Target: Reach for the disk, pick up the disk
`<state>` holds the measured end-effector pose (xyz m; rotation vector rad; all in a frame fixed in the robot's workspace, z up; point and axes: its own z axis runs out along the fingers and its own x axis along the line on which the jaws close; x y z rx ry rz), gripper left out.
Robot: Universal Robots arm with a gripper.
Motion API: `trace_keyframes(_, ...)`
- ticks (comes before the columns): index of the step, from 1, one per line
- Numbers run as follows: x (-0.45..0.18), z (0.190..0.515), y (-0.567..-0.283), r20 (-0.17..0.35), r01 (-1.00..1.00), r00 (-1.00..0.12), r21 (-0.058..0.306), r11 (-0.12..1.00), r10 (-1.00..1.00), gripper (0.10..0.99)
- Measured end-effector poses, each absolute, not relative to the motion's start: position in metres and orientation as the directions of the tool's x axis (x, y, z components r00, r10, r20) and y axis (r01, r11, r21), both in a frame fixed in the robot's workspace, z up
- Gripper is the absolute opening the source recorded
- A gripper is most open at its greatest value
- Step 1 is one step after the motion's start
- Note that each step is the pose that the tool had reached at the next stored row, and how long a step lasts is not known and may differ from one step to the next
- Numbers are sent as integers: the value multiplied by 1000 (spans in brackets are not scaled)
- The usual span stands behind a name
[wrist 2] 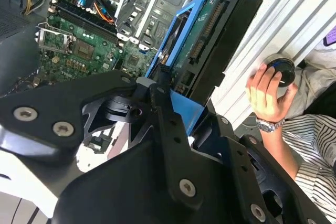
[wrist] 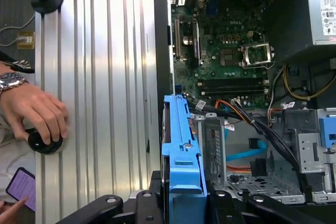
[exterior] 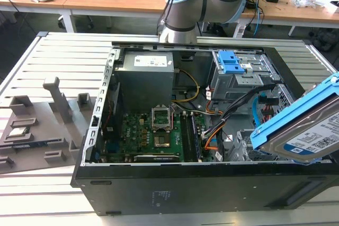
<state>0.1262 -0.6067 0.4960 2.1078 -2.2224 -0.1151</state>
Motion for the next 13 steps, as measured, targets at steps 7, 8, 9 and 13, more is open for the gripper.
trace_keyframes(7,127,480,-602,3,-992,-53,111,53,-999,369)
trace_keyframes(8,127,480,-601,4,-992,-53,111,53,-999,369)
trace_keyframes(9,127,481,-601,6,-992,-53,111,53,-999,369)
trace_keyframes(13,127,482,-598,8,-992,-53,111,53,-999,369)
